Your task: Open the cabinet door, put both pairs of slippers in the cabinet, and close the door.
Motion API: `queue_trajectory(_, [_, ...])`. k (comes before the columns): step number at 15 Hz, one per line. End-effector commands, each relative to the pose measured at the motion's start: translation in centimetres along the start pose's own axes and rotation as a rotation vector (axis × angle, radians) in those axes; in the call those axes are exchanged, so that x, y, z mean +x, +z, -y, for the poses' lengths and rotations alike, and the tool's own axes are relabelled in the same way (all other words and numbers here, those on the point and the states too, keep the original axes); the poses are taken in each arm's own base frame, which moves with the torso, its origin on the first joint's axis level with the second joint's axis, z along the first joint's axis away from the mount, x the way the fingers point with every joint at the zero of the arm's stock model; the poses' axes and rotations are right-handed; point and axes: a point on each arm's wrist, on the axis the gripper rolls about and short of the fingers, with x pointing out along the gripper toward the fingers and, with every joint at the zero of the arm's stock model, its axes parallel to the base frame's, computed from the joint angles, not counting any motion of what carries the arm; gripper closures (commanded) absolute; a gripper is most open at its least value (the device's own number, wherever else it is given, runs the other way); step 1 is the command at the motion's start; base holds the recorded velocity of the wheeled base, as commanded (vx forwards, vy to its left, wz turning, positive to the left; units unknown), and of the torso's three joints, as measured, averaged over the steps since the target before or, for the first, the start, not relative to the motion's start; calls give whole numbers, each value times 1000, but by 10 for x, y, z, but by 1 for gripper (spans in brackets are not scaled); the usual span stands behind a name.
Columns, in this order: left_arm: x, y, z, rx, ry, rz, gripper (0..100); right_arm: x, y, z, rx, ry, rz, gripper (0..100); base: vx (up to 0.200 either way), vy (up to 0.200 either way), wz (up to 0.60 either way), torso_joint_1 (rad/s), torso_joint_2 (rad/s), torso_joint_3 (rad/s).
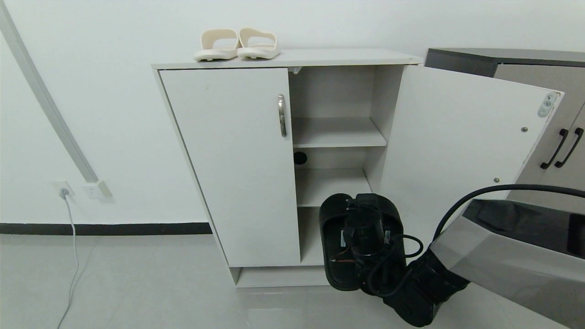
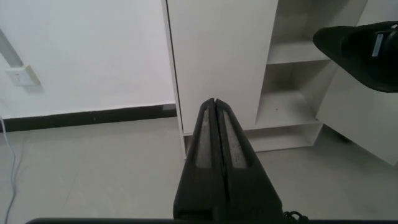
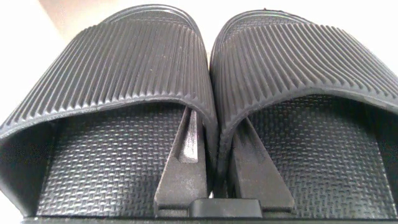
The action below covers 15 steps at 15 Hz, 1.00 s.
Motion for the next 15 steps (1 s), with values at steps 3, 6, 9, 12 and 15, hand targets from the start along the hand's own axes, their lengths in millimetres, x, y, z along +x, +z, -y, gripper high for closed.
queue_trajectory(3, [0,0,0,0,0,-2,100,-1,-9,-1,-5,46,-14,100,0,0,0,0,0,0])
queue_trajectory(6, [0,0,0,0,0,-2,100,1,-21,0,-17,82,-36,100,0,0,0,0,0,0])
queue_trajectory(9, [0,0,0,0,0,-2,100,3,-32,-2,-23,84,-50,100,0,0,0,2,2,-25])
queue_trajectory(12, [0,0,0,0,0,-2,100,5,-36,-2,-29,81,-56,100,0,0,0,4,6,-155])
queue_trajectory(15, [0,0,0,0,0,-2,100,5,-39,-2,-29,93,-65,100,0,0,0,3,2,-83])
